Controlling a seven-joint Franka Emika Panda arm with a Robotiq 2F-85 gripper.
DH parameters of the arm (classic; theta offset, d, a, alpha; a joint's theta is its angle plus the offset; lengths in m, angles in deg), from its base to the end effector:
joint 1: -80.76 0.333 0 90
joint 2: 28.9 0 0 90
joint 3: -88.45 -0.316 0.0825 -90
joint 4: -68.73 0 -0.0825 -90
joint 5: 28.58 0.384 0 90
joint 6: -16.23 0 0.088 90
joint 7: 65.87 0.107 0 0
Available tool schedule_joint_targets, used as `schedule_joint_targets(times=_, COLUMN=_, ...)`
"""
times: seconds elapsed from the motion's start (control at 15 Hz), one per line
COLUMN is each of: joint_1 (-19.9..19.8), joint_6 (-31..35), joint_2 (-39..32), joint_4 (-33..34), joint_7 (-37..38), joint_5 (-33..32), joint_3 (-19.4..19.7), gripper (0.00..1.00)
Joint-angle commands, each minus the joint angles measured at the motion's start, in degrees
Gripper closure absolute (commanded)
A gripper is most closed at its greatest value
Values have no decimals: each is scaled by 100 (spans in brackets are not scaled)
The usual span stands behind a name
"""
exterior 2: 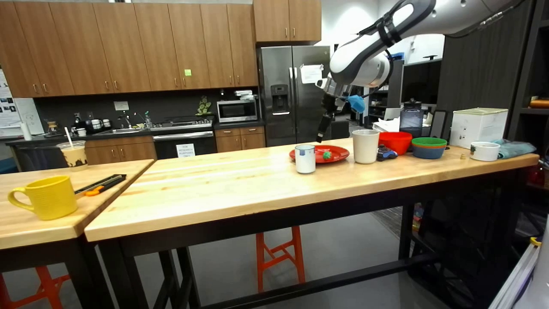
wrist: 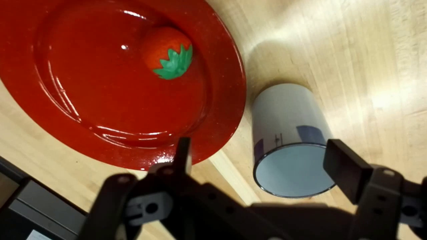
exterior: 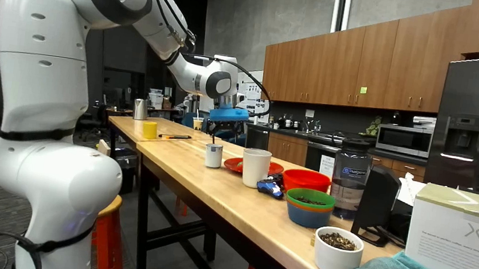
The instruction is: Lift the small ball from the red plate, put it on the table and then back on the plate.
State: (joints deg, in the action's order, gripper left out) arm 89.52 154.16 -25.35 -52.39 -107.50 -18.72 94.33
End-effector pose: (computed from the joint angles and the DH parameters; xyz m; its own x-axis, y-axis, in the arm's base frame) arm 0.5605 0.0285 0.4791 0.7207 0.5943 0.3569 0.6010 -0.7922 0.1058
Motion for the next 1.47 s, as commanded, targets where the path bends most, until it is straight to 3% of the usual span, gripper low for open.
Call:
schedule_joint_targets(times=0.0, joint_1=-303, joint_6=-477, joint_2=-326, joint_4=544, joint_7=-505, joint_5=123, joint_3=-204, gripper=0)
schedule_joint_targets(times=0.4, joint_1=-739, joint_6=-816, joint_2=-519, joint_4=1018, joint_7=-799, joint_5=-181, joint_3=-242, gripper=0)
schedule_joint_targets(times=1.07, joint_1=-1011, joint_6=-649, joint_2=16, joint_4=-349, joint_7=-747, joint_5=-272, joint_3=-224, gripper=0)
schedule_joint_targets(times=1.4, joint_1=-1018, joint_6=-658, joint_2=94, joint_4=-609, joint_7=-895, joint_5=-263, joint_3=-183, gripper=0)
